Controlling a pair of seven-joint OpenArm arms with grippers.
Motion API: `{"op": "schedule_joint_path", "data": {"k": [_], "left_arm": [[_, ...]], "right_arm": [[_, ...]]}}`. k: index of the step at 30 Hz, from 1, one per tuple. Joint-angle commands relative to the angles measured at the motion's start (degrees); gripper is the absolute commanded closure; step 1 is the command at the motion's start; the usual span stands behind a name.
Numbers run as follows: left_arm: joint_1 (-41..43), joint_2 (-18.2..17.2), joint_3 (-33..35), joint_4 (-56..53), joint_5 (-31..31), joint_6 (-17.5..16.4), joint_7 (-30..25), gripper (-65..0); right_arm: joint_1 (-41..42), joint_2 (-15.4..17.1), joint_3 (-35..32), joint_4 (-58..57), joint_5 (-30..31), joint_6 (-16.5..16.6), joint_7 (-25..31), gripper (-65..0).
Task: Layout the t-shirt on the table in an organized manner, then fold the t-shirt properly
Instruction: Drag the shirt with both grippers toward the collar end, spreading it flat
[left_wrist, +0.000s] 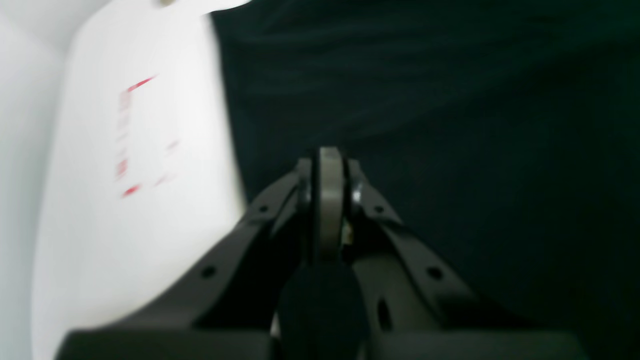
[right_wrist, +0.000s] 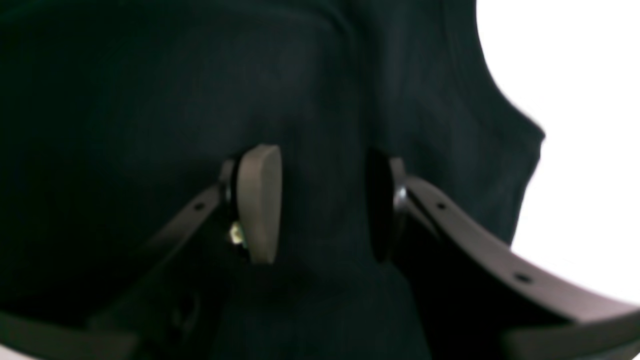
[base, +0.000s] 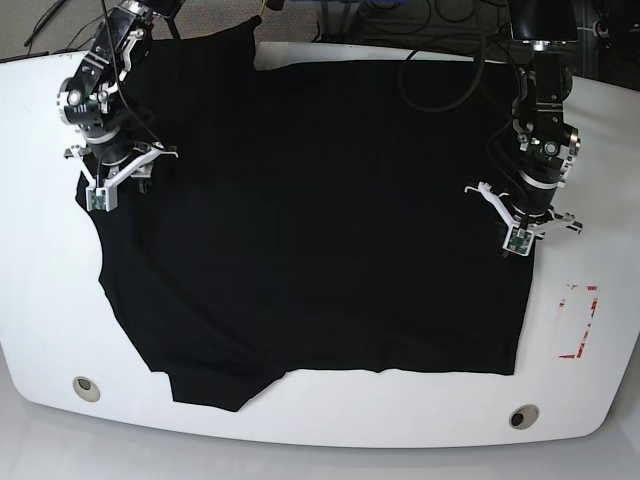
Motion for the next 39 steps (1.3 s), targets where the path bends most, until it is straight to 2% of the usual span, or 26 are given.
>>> {"op": "schedule_joint_path", "data": {"k": [1, 6, 12, 15, 25, 29, 33, 39], "left_arm": [[-0.77, 1.08, -1.99, 1.36, -0.22, 0.49, -1.17, 0.0], [-0.77, 2.76, -5.68, 2.77, -0.22, 0.49, -1.17, 0.0], [-0.77, 3.90, -8.85, 2.86, -0.22, 0.49, -1.17, 0.0], [-0.77, 4.07, -10.17, 2.68, -0.22, 0.49, -1.17, 0.0], [-0.77, 5.57, -12.19, 2.51, -0.14, 0.49, -1.17, 0.0], [-0.77, 5.66, -12.19, 2.51, -0.05, 0.49, -1.17, 0.0], [-0.59, 5.66, -12.28, 2.51, -0.05, 0.49, -1.17, 0.0], [1.25, 5.57, -12.28, 2.86, -0.14, 0.49, -1.17, 0.0]], "right_arm": [[-0.40, -0.59, 1.50, 2.39, 0.71, -0.12, 1.09, -27.2], [-2.16, -2.26, 4.32, 4.50, 0.71, -0.12, 1.09, -28.7], [-2.95, -5.60, 10.03, 4.94, 0.71, -0.12, 1.00, -39.4], [-3.56, -6.48, 12.75, 4.94, 0.71, -0.03, 0.91, -42.2], [-6.11, -6.39, 20.58, 4.77, 8.44, -0.47, 0.65, -42.5], [-6.20, -6.22, 22.16, 4.68, 8.97, -0.38, -0.41, -42.5], [-5.76, -5.60, 25.15, 4.59, 9.24, 0.23, -4.63, -42.5], [-5.67, -5.60, 28.32, 4.42, 9.24, 2.96, -6.74, -42.5]]}}
